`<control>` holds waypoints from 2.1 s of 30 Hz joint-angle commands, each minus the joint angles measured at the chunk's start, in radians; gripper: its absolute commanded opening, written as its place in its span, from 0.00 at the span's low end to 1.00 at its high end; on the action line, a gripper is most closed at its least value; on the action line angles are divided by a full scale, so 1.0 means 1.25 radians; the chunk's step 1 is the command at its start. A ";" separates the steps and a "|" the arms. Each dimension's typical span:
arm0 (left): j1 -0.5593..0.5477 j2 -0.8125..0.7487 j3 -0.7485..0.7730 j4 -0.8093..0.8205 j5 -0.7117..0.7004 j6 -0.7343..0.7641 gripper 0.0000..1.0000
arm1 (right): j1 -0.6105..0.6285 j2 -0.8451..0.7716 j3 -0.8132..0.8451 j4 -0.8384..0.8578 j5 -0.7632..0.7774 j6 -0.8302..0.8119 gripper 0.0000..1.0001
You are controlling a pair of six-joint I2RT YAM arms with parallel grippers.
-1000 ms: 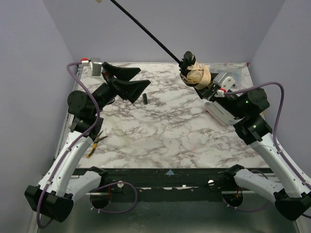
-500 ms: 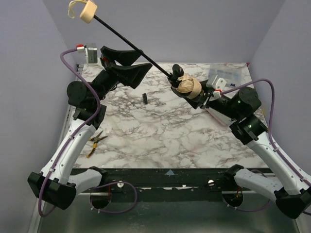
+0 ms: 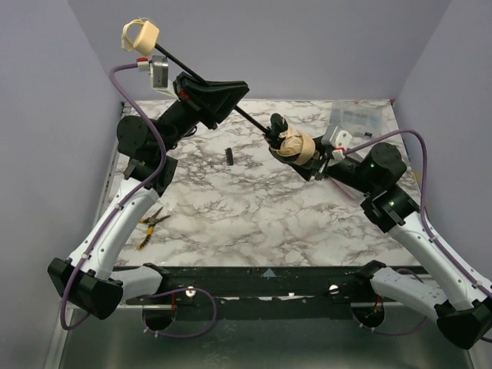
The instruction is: Open the umbrella
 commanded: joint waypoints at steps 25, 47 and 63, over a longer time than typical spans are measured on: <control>-0.050 0.012 0.246 -0.755 0.067 0.770 0.00 | 0.005 -0.018 0.194 -0.386 0.032 0.018 0.82; -0.135 0.047 0.289 -0.688 0.167 0.579 0.00 | 0.114 0.237 0.207 0.034 -0.121 0.220 0.61; -0.132 0.023 0.321 -0.662 0.151 0.587 0.00 | 0.155 0.274 0.108 -0.002 -0.042 0.051 0.20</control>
